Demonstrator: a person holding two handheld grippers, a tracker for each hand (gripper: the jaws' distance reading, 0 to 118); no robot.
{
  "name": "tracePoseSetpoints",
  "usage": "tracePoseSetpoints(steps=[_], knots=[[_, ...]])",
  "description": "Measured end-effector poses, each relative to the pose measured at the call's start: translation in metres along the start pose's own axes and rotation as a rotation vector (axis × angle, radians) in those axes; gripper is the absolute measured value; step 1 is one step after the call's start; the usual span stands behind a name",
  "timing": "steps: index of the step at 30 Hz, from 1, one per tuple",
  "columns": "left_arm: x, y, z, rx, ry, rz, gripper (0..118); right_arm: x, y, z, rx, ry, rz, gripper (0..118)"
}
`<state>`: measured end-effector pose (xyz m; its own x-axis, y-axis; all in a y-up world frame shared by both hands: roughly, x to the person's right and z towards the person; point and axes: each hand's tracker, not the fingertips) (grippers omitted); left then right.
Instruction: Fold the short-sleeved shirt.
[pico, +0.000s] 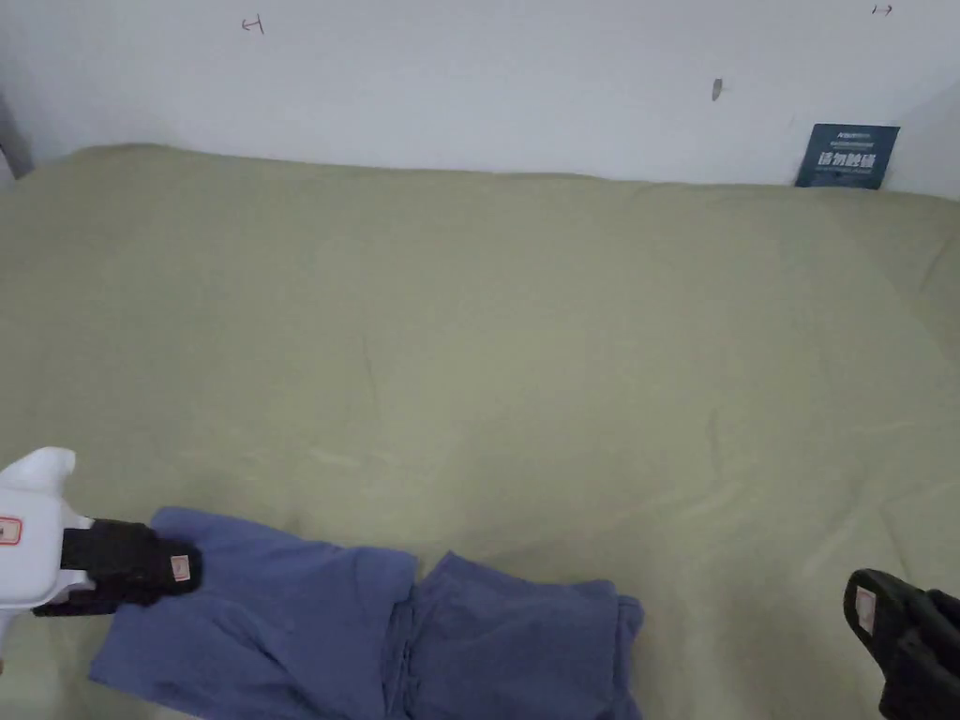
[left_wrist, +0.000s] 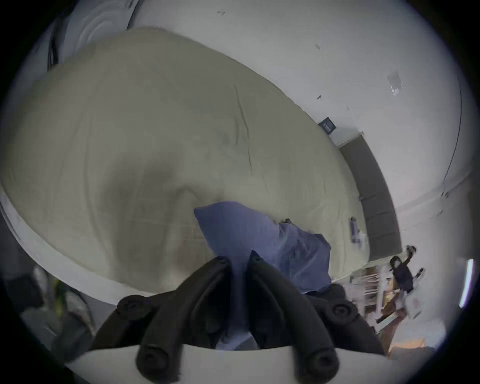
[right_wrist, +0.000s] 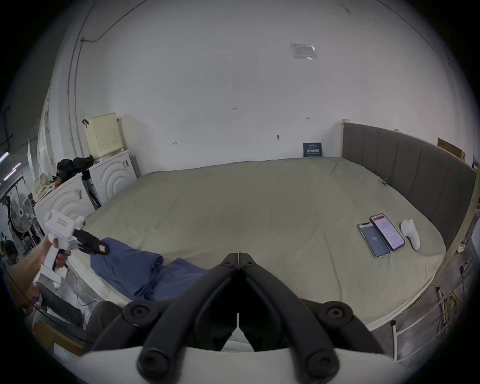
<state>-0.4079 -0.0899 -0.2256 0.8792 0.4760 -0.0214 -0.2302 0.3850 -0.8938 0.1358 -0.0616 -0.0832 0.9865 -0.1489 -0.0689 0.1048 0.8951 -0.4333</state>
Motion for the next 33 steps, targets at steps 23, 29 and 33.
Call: tracePoseSetpoints(steps=[23,29,33], knots=[[0.25,-0.07,-0.188,-0.143,0.016,-0.334,112,0.04,-0.017,0.034,0.001,-0.048,-0.068,0],[0.217,-0.058,-0.14,-0.067,-0.141,-0.229,73,0.05,-0.02,0.036,0.004,-0.073,-0.092,0],[0.187,-0.061,-0.13,-0.073,-0.196,-0.163,1,0.048,-0.023,0.031,-0.007,-0.063,-0.107,0]])
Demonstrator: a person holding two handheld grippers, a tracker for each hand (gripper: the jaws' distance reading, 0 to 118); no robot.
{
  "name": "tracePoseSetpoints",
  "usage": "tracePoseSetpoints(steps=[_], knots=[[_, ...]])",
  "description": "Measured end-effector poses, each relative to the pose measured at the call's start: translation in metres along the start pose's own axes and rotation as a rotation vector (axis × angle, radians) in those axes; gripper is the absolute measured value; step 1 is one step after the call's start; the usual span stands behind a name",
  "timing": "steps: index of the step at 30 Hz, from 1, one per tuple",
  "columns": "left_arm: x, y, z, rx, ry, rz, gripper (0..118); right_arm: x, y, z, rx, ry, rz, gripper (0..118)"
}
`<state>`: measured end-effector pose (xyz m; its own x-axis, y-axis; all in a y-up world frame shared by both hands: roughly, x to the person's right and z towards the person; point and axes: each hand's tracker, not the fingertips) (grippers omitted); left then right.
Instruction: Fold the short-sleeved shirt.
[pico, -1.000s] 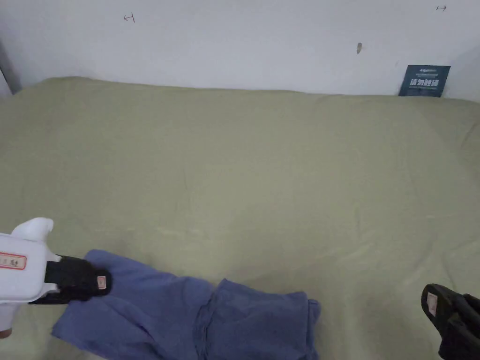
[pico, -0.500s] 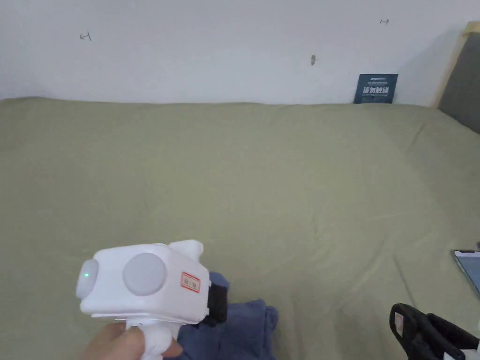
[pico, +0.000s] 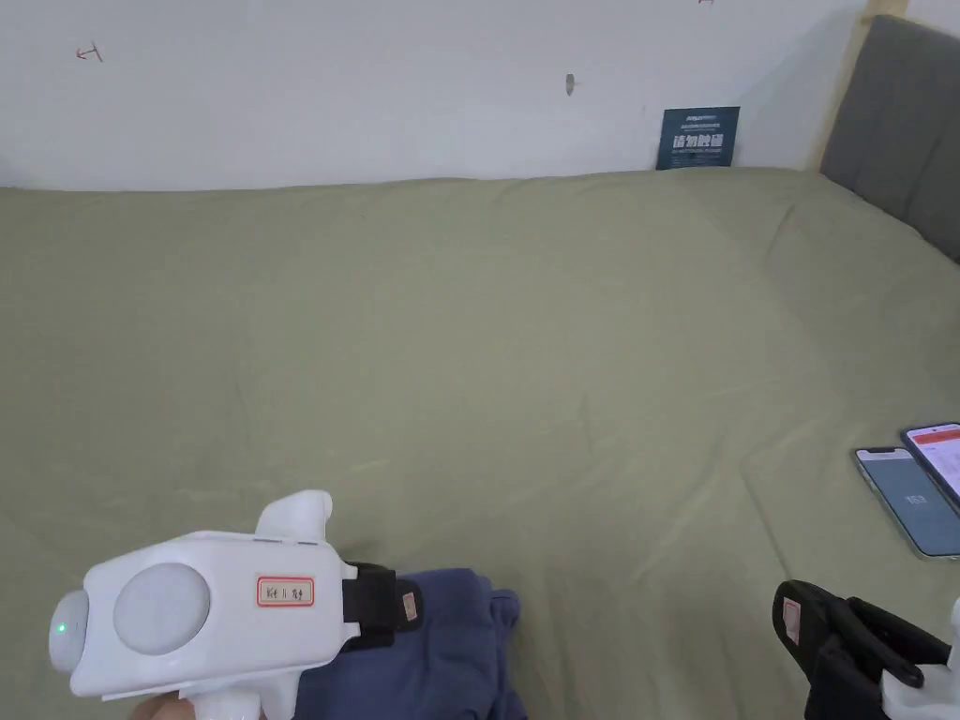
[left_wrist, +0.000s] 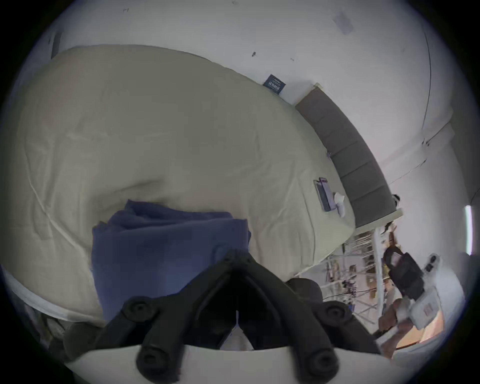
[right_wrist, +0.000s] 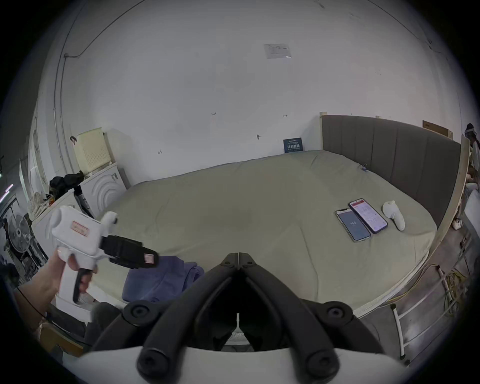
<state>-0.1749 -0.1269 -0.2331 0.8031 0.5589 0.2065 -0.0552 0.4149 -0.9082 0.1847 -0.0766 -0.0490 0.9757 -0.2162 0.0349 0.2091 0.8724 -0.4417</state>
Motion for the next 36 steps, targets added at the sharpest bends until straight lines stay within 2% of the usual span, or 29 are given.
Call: tracePoseSetpoints(steps=[3,6,9,11,14,16,19,24,25,29,30,32,34,35,36], knots=[[-0.007,-0.015,-0.026,-0.095,-0.089,0.016,1,-0.004,-0.004,-0.003,-0.02,0.013,-0.009,0],[-0.019,-0.033,-0.072,-0.207,-0.235,0.097,1,-0.008,-0.008,-0.005,-0.041,0.023,-0.01,0],[-0.024,-0.051,-0.108,-0.211,-0.088,0.024,1,-0.009,-0.01,-0.004,-0.069,0.017,0.005,0],[-0.027,-0.052,-0.109,-0.183,-0.184,0.055,1,-0.008,-0.01,-0.005,-0.09,0.016,0.009,0],[-0.02,-0.042,-0.099,-0.204,-0.146,0.031,1,-0.01,-0.009,-0.016,-0.135,0.048,0.017,0],[-0.013,-0.03,-0.085,-0.222,-0.138,-0.033,1,-0.018,-0.006,-0.031,-0.181,0.105,0.024,0],[-0.015,-0.004,-0.039,-0.183,-0.191,-0.054,1,-0.033,-0.003,-0.067,-0.254,0.24,0.0,0],[-0.054,0.015,0.038,-0.061,-0.114,-0.041,1,-0.07,-0.021,-0.148,-0.443,0.478,-0.065,0],[-0.065,0.015,0.045,-0.047,-0.088,-0.032,1,-0.075,-0.027,-0.164,-0.477,0.521,-0.093,0],[-0.107,0.013,0.053,-0.056,-0.029,0.038,1,-0.076,-0.064,-0.226,-0.613,0.745,-0.294,0],[-0.116,0.013,0.051,-0.063,-0.024,0.049,1,-0.072,-0.072,-0.239,-0.637,0.771,-0.336,0],[-0.132,0.012,0.045,-0.073,-0.027,0.07,1,-0.059,-0.09,-0.264,-0.682,0.738,-0.436,0],[-0.142,0.012,0.035,-0.098,-0.05,0.089,1,-0.039,-0.111,-0.285,-0.756,0.784,-0.614,0],[-0.147,0.011,0.029,-0.112,-0.089,0.11,5,-0.03,-0.122,-0.292,-0.766,0.823,-0.709,0],[-0.151,0.011,0.023,-0.14,-0.134,0.127,26,-0.023,-0.128,-0.295,-0.765,0.875,-0.766,0]])
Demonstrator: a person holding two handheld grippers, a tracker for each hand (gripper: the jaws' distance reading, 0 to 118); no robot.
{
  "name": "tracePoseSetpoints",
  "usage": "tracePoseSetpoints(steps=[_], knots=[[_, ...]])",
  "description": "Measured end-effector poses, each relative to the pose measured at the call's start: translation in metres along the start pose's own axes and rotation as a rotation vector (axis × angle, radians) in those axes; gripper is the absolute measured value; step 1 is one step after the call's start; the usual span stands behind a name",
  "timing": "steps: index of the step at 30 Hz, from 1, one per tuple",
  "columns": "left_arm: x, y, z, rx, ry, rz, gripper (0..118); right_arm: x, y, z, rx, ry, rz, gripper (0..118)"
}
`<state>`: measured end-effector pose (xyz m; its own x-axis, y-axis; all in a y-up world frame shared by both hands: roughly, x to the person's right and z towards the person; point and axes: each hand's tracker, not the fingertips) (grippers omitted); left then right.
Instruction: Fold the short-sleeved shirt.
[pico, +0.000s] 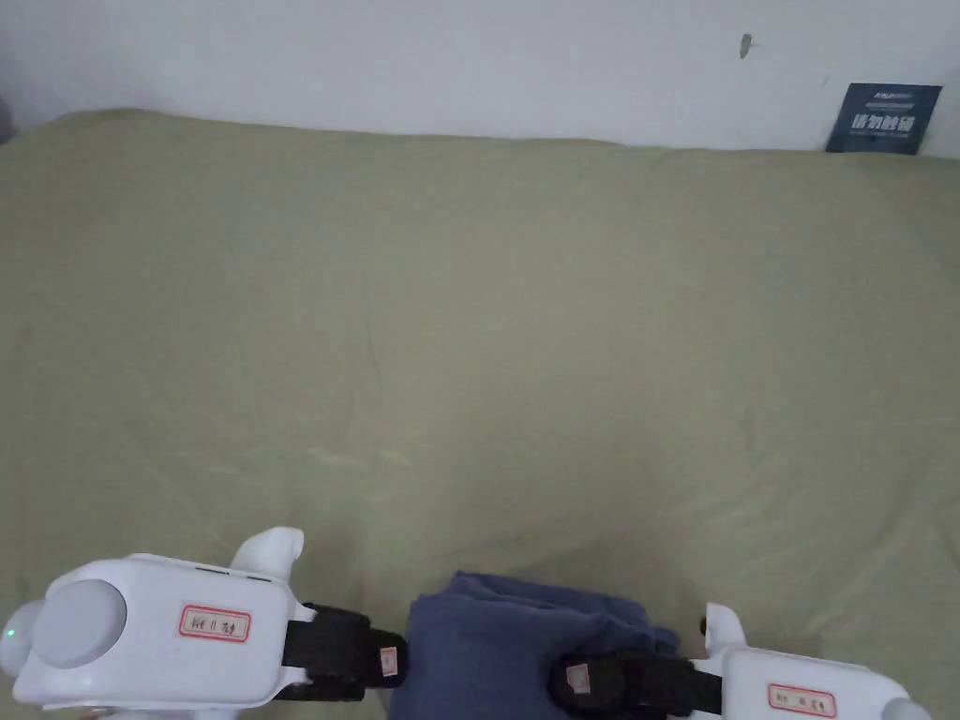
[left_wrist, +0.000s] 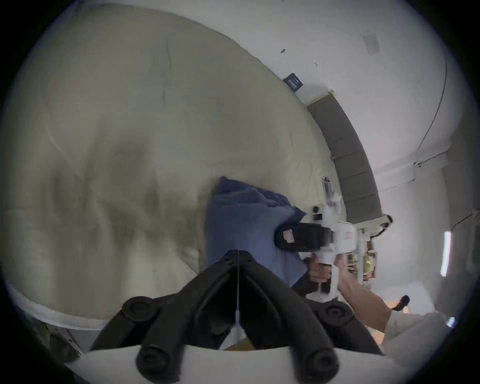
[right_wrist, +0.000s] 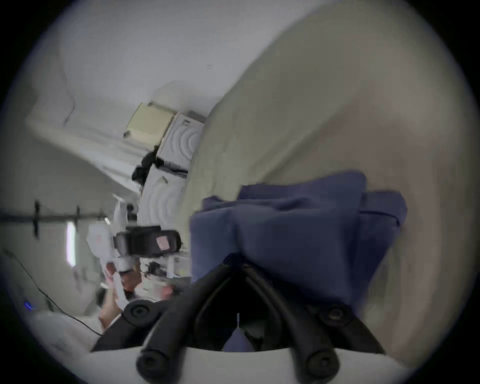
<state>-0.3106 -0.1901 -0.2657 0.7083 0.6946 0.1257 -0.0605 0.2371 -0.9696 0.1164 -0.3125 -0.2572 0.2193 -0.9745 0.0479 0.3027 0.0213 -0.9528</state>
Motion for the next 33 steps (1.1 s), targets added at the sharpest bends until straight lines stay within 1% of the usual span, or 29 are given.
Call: tracePoseSetpoints(steps=[1,2,3,4,5,7,10,11,12,13,14,15,16,17,19,21,26,29,33], knots=[[-0.004,0.0,-0.005,-0.013,-0.038,0.004,62,0.004,0.0,0.002,0.004,0.052,-0.016,0],[-0.009,-0.002,-0.011,0.018,-0.101,0.009,104,0.005,0.0,0.004,0.014,0.047,-0.003,0],[-0.012,-0.002,-0.02,0.003,-0.146,0.037,117,0.005,0.0,0.003,0.002,0.04,0.009,0],[-0.013,-0.001,-0.029,-0.013,-0.136,0.062,116,0.007,0.001,0.004,-0.001,0.044,0.013,0],[-0.015,0.001,-0.035,-0.009,-0.132,0.066,115,0.01,0.002,0.005,-0.006,0.071,-0.003,0],[-0.023,0.005,-0.052,-0.038,-0.157,0.08,115,0.013,0.002,0.006,-0.007,0.088,-0.021,0],[-0.018,0.01,-0.059,-0.033,-0.218,0.091,114,0.011,0.003,0.013,0.012,0.061,-0.02,0],[-0.017,0.013,-0.057,-0.033,-0.216,0.093,105,0.006,0.002,0.016,0.016,0.038,-0.013,0],[-0.015,0.015,-0.055,-0.019,-0.161,0.081,84,0.0,0.002,0.018,0.023,-0.002,0.007,0],[-0.014,0.014,-0.055,-0.008,-0.084,0.037,47,-0.006,0.001,0.02,0.035,-0.033,0.037,0],[-0.017,0.014,-0.055,-0.011,-0.111,0.043,29,-0.017,-0.001,0.021,0.037,-0.06,0.062,0],[-0.021,0.016,-0.053,-0.041,-0.152,0.089,29,-0.025,-0.002,0.024,0.036,-0.091,0.08,0],[-0.021,0.017,-0.049,-0.033,-0.162,0.101,29,-0.032,-0.004,0.026,0.04,-0.108,0.098,0],[-0.021,0.015,-0.042,-0.023,-0.159,0.09,29,-0.041,-0.006,0.03,0.04,-0.123,0.128,0],[-0.022,0.021,-0.022,-0.008,-0.149,0.081,29,-0.054,-0.009,0.037,0.029,-0.108,0.187,0],[-0.031,0.029,0.011,0.02,-0.104,0.064,29,-0.067,-0.011,0.044,0.031,-0.125,0.21,0],[-0.079,0.057,0.132,0.131,0.073,0.087,29,-0.09,-0.011,0.057,0.058,-0.17,0.279,0],[-0.123,0.083,0.196,0.182,0.2,0.093,29,-0.098,-0.011,0.06,0.069,-0.193,0.299,0],[-0.182,0.121,0.247,0.133,0.32,0.148,29,-0.103,-0.011,0.063,0.09,-0.238,0.313,0]])
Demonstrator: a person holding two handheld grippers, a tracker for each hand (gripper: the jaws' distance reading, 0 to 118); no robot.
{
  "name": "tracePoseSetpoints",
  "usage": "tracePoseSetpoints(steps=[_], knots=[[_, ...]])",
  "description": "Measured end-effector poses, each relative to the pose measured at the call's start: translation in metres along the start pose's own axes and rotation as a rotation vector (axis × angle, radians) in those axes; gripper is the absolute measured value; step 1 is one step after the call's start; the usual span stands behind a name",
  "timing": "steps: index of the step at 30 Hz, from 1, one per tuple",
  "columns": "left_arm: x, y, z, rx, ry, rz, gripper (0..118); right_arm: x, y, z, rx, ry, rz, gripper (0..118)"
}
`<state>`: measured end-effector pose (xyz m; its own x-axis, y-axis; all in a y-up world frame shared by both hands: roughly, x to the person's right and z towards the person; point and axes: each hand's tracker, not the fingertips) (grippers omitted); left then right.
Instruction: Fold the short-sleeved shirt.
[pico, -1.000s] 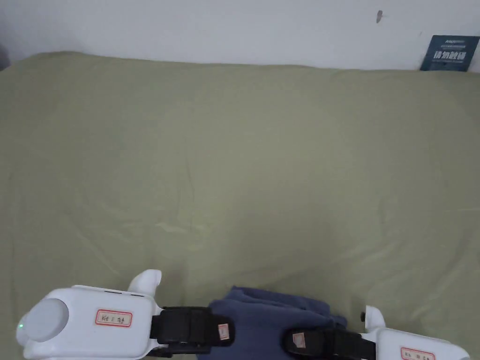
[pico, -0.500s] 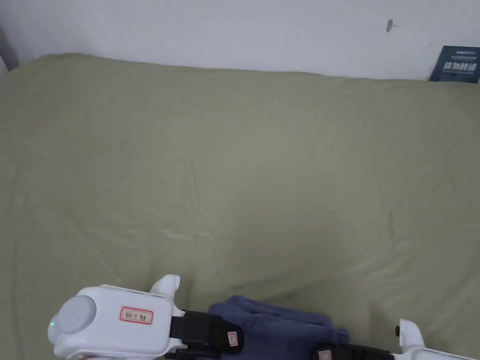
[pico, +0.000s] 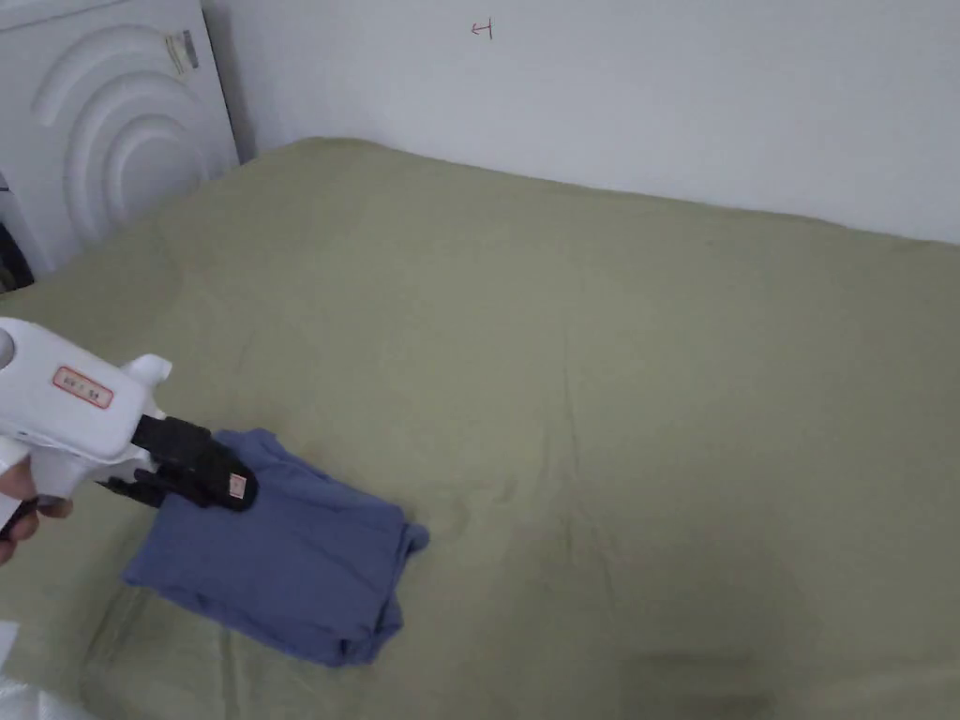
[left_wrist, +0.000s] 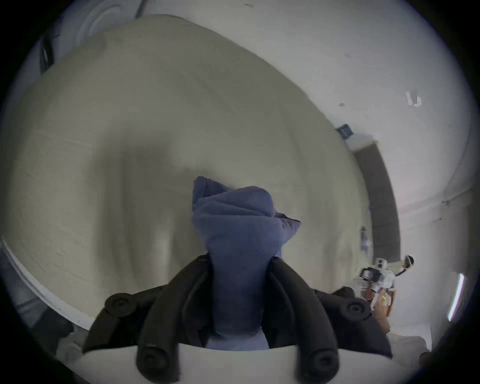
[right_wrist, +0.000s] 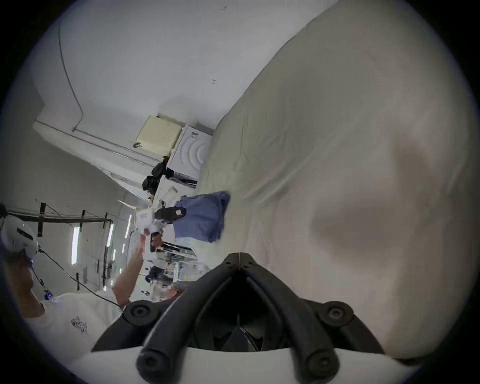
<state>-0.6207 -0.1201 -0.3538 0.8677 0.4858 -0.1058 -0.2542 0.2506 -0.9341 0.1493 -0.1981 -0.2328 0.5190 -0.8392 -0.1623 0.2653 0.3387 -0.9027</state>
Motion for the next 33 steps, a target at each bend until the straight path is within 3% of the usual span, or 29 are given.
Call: tracePoseSetpoints(steps=[3,5,7,8,10,11,18,19,20,21,22,24,26,28,33], knots=[[-0.023,0.02,0.002,-0.014,0.043,-0.012,29,-0.001,0.0,0.001,-0.002,-0.026,-0.002,0],[-0.033,0.023,-0.004,-0.02,-0.03,0.029,29,0.002,0.001,0.003,-0.004,-0.05,-0.007,0],[-0.031,0.021,-0.012,-0.026,0.039,0.045,31,0.005,0.002,0.003,0.002,-0.073,-0.019,0],[-0.032,0.022,-0.014,-0.007,0.081,0.002,48,0.007,0.004,0.003,0.003,-0.069,-0.029,0],[-0.035,0.017,-0.014,0.019,0.079,0.026,102,0.008,0.005,0.003,0.001,-0.071,-0.03,0],[-0.037,0.016,-0.011,0.027,0.091,0.035,114,0.007,0.006,0.003,0.001,-0.077,-0.023,0],[-0.009,-0.002,0.017,0.15,0.155,0.01,112,-0.002,0.006,0.023,0.032,-0.06,0.028,0],[0.0,-0.006,0.022,0.172,0.154,0.002,107,-0.006,0.005,0.028,0.04,-0.061,0.047,0],[0.013,-0.01,0.028,0.181,0.144,0.005,80,-0.01,0.004,0.033,0.053,-0.074,0.07,0],[0.025,-0.015,0.032,0.221,0.114,-0.004,33,-0.014,0.004,0.038,0.065,-0.083,0.089,0],[0.038,-0.02,0.034,0.236,0.09,-0.027,0,-0.019,0.004,0.044,0.084,-0.099,0.117,0],[0.073,-0.035,0.03,0.306,0.119,-0.108,0,-0.032,0.005,0.054,0.136,-0.162,0.179,0],[0.109,-0.052,0.019,0.302,-0.025,-0.108,0,-0.05,0.007,0.062,0.197,-0.23,0.256,0],[0.173,-0.073,0.009,0.347,-0.023,-0.212,0,-0.073,0.01,0.068,0.278,-0.338,0.349,0],[0.318,-0.151,-0.011,0.623,0.059,-0.364,0,-0.14,0.013,0.073,0.556,-0.765,0.668,0]])
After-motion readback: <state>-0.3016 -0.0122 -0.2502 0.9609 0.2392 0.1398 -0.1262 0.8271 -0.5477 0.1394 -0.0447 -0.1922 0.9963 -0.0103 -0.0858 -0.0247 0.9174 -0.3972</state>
